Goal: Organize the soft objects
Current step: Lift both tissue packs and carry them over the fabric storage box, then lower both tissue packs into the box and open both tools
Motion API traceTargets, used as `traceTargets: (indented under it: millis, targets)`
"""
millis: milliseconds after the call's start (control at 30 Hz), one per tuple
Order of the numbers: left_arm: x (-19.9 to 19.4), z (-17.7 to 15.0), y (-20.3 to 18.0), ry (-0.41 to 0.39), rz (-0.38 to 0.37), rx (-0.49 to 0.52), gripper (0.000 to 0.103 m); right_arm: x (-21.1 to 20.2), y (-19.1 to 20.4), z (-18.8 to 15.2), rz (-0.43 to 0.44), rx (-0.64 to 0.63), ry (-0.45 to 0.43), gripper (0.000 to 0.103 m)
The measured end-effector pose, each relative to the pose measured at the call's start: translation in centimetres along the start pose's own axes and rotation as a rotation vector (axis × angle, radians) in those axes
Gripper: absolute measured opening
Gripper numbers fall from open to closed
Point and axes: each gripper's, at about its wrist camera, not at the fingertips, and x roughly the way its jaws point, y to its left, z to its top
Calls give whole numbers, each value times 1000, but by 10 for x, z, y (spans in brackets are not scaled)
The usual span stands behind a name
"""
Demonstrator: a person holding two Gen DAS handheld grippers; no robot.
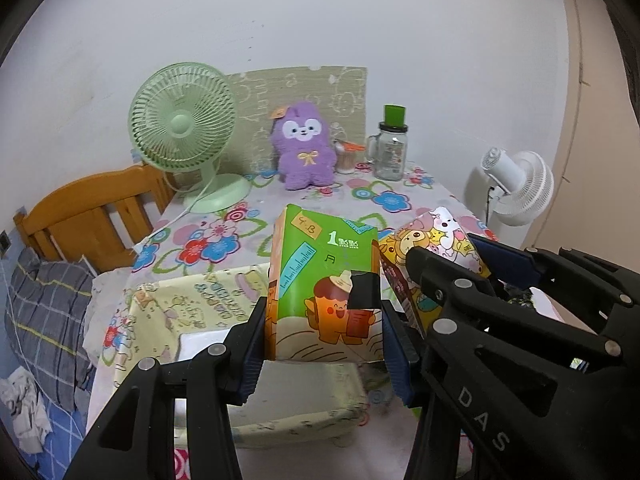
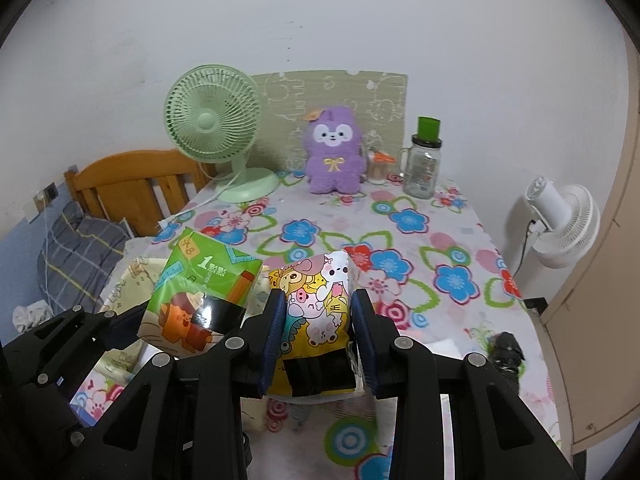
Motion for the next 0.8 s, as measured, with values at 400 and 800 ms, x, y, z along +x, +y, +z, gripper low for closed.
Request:
traceTargets:
  millis: [400, 800]
  targets:
    - [18, -4, 39, 49, 53, -55, 53, 28, 33, 6, 50, -28, 44, 37]
    - [44, -11, 73, 120, 94, -101, 53, 62, 56, 8, 101, -39, 95, 37]
